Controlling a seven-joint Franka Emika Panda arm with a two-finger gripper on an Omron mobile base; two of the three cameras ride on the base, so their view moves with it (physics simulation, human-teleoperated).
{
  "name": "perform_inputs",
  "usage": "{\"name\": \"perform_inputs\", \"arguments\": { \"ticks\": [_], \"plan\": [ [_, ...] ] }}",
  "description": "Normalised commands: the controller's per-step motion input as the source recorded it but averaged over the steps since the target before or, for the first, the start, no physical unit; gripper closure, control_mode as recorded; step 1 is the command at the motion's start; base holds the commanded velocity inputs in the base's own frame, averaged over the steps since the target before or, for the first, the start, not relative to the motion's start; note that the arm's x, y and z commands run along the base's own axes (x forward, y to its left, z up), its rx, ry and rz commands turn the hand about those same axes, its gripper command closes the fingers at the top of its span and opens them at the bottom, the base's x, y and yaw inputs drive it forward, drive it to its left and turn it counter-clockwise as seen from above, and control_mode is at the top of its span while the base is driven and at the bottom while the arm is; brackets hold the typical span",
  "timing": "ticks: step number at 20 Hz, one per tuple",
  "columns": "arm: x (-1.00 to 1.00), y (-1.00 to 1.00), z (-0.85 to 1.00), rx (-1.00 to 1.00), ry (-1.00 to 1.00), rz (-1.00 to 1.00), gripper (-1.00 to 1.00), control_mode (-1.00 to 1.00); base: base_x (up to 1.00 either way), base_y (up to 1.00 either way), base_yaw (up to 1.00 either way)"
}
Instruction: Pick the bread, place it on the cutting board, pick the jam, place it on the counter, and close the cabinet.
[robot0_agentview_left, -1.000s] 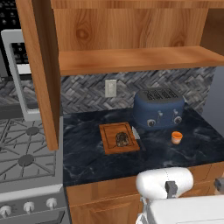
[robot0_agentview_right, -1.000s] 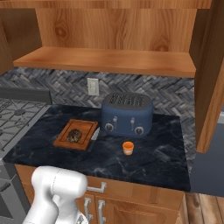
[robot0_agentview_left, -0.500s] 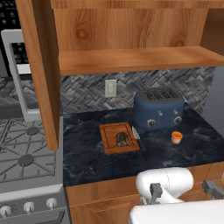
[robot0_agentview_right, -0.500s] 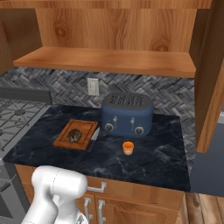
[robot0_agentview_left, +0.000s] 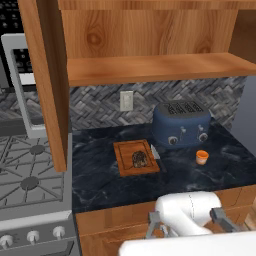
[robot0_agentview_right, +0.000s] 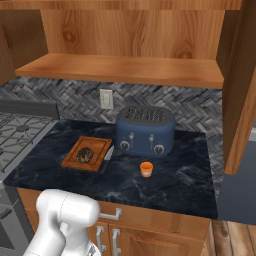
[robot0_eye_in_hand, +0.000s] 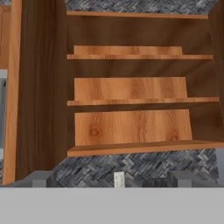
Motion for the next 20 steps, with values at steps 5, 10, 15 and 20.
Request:
{"name": "perform_inputs", "arguments": {
  "ticks": [5,10,15,20],
  "plan": [
    [-0.01,0.21,0.06,0.00,-0.05,0.00,-1.00,-1.00,0.00,0.00,0.00],
    [-0.01,0.21,0.06,0.00,-0.05,0.00,-1.00,-1.00,0.00,0.00,0.00],
    [0.00,0.23,0.03,0.00,-0.04,0.00,-1.00,-1.00,0.00,0.00,0.00],
    [0.00,0.27,0.01,0.00,-0.03,0.00,-1.00,-1.00,0.00,0.00,0.00]
  ]
}}
